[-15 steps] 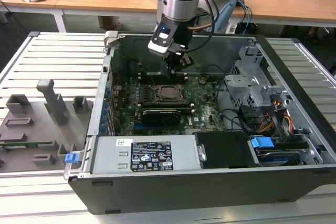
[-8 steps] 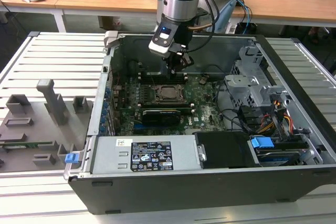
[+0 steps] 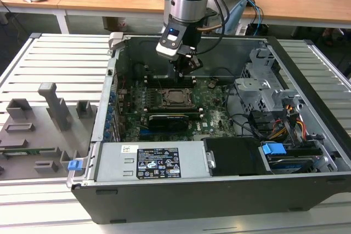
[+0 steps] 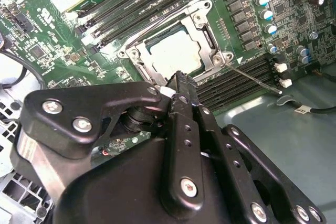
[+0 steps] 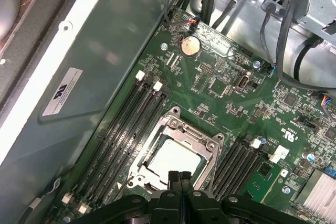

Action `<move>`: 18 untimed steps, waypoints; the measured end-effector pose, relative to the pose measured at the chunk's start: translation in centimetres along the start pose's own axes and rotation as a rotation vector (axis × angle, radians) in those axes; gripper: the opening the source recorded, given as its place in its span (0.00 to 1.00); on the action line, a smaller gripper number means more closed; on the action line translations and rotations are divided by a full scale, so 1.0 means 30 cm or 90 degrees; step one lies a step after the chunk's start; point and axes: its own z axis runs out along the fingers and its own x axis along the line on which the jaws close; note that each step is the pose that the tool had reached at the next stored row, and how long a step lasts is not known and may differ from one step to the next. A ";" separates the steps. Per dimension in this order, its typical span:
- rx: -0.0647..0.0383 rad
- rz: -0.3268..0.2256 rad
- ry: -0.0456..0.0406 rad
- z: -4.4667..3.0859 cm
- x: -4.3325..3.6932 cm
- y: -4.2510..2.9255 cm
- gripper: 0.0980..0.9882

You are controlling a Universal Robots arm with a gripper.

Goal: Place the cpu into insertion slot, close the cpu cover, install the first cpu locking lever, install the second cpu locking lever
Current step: 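Install the first cpu locking lever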

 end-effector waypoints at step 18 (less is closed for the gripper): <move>0.000 -0.054 -0.0003 0.000 0.000 0.000 0.01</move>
